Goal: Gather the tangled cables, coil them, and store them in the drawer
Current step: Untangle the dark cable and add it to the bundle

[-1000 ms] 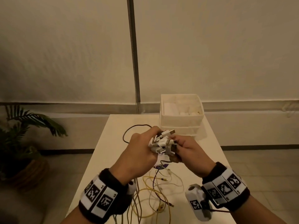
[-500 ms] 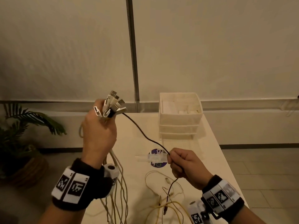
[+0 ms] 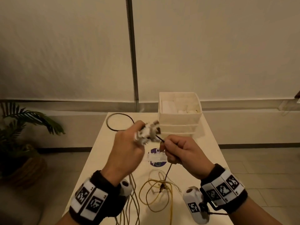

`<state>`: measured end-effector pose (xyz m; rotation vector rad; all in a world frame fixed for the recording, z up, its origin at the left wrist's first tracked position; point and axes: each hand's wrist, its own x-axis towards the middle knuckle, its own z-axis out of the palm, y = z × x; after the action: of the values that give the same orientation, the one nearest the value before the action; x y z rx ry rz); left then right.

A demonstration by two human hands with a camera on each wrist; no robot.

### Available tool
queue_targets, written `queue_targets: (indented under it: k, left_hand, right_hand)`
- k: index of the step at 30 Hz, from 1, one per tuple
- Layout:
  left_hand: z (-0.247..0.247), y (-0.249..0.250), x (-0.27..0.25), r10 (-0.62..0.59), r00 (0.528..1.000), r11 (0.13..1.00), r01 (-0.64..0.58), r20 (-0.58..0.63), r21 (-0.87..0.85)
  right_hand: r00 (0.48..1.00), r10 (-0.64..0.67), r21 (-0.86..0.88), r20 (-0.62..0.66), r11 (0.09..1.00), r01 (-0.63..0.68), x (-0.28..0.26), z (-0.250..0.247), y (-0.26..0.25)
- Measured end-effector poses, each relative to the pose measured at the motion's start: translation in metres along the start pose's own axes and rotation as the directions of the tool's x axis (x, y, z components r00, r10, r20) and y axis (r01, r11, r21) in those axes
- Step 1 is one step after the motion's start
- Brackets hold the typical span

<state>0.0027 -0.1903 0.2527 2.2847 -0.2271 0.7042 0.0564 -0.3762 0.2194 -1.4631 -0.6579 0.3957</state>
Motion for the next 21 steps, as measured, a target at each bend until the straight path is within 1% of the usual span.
queue_targets:
  k: [2, 4, 5, 7, 9, 10, 12, 14, 16, 17, 18, 19, 21]
  left_hand:
    - [-0.012, -0.003, 0.007, -0.032, 0.987, 0.999, 0.029, -0.16, -0.022]
    - [-0.026, -0.013, 0.012, -0.114, 0.946, 0.991, 0.085, -0.302, -0.106]
    - [-0.032, -0.021, 0.013, -0.157, 0.927, 0.981, 0.106, -0.341, -0.165]
    - [-0.04, -0.028, 0.014, -0.2, 0.913, 0.971, 0.136, -0.355, -0.196]
    - [-0.039, -0.024, 0.01, -0.212, 0.917, 0.973, 0.166, -0.339, -0.16]
    - [-0.037, -0.021, 0.009, -0.217, 0.92, 0.971, 0.169, -0.325, -0.17]
    - [-0.034, -0.018, 0.007, -0.208, 0.929, 0.968, 0.151, -0.306, -0.2]
    - [-0.036, -0.021, 0.005, -0.196, 0.931, 0.972, 0.144, -0.307, -0.186]
    - [-0.042, -0.028, 0.0, -0.228, 0.926, 0.963, 0.169, -0.301, -0.209]
    - [-0.046, -0.031, -0.005, -0.249, 0.922, 0.956, 0.185, -0.296, -0.227]
    - [-0.05, -0.034, -0.009, -0.275, 0.917, 0.944, 0.201, -0.288, -0.263]
    - [-0.054, -0.036, -0.014, -0.298, 0.915, 0.928, 0.211, -0.271, -0.307]
    - [-0.057, -0.032, -0.02, -0.319, 0.923, 0.898, 0.22, -0.216, -0.382]
  right_hand:
    - [1.0, 0.019, -0.006, -0.02, 1.0, -0.019, -0.003, -0.001, 0.013]
    - [0.996, 0.074, -0.017, -0.041, 0.997, -0.074, -0.009, -0.003, 0.031]
    - [0.993, 0.102, -0.013, -0.06, 0.995, -0.103, -0.011, -0.003, 0.041]
    - [0.986, 0.133, 0.01, -0.097, 0.991, -0.133, -0.014, -0.004, 0.055]
    - [0.981, 0.138, 0.044, -0.135, 0.99, -0.133, -0.013, -0.004, 0.061]
    - [0.977, 0.133, 0.045, -0.169, 0.991, -0.128, -0.011, -0.004, 0.064]
    - [0.965, 0.103, -0.02, -0.241, 0.994, -0.111, -0.005, -0.006, 0.064]
    - [0.957, 0.059, -0.156, -0.283, 0.982, -0.107, -0.002, -0.01, 0.057]
    - [0.967, 0.034, -0.255, -0.251, 0.962, -0.1, -0.009, -0.013, 0.043]
    - [0.978, 0.038, -0.274, -0.205, 0.957, -0.094, -0.017, -0.013, 0.036]
    - [0.989, 0.059, -0.258, -0.139, 0.962, -0.093, -0.028, -0.011, 0.03]
    - [0.993, 0.096, -0.206, -0.07, 0.973, -0.108, -0.042, -0.007, 0.026]
    - [0.978, 0.194, -0.085, 0.076, 0.979, -0.188, -0.069, 0.007, 0.026]
